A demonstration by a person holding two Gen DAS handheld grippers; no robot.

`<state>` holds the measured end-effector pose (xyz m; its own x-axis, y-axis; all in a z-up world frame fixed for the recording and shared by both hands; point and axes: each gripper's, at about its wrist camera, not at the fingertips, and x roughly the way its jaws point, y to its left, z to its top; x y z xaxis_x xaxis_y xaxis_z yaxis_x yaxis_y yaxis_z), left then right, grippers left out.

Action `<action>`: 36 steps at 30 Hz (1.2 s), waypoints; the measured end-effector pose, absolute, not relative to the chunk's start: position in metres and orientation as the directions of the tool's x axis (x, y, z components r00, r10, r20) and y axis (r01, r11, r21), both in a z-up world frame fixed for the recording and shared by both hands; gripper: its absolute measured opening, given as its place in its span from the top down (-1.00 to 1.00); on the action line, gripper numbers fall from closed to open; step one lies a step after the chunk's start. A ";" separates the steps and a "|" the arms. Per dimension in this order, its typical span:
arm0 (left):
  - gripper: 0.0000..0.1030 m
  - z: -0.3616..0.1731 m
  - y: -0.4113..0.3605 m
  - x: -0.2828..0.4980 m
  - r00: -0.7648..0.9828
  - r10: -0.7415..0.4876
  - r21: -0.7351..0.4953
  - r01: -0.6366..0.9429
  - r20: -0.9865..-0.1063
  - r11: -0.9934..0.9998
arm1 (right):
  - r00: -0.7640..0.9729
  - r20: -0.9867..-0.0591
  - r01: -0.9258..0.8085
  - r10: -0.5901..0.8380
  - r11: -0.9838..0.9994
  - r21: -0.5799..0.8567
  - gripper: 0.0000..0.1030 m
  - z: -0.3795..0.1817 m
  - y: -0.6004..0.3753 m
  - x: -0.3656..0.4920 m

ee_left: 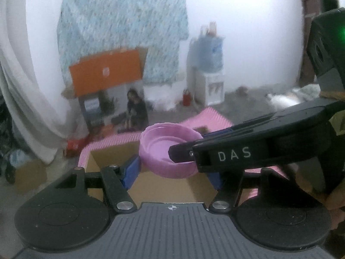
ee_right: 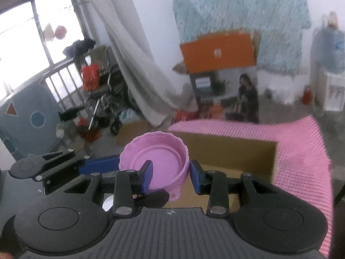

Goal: Organize rigid objects
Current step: 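Carry the purple bowl into the box and open the right tool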

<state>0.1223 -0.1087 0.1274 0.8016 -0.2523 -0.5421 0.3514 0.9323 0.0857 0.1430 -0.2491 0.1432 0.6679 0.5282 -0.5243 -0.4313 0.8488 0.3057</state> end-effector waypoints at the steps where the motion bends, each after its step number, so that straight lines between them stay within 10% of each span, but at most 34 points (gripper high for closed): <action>1: -0.26 0.123 -0.106 0.132 0.789 -0.244 0.080 0.346 -0.563 0.935 | 0.647 -0.542 -0.429 0.536 0.844 0.323 0.22 0.137 -0.247 0.153; 22: -0.27 0.013 -0.039 0.240 0.433 -0.218 -0.121 0.242 -0.874 0.963 | 0.114 -0.797 -0.234 0.594 0.795 0.559 0.23 -0.007 -0.190 0.304; 36: -0.57 0.028 -0.043 0.225 0.464 -0.221 -0.110 0.255 -0.858 0.961 | 0.072 -0.795 -0.248 0.602 0.783 0.570 0.18 0.001 -0.193 0.310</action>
<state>0.2250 -0.0426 0.0280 0.4638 -0.2210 -0.8579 0.2549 0.9607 -0.1097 0.3105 -0.1934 0.0012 0.0718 0.6019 -0.7953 -0.2476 0.7832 0.5704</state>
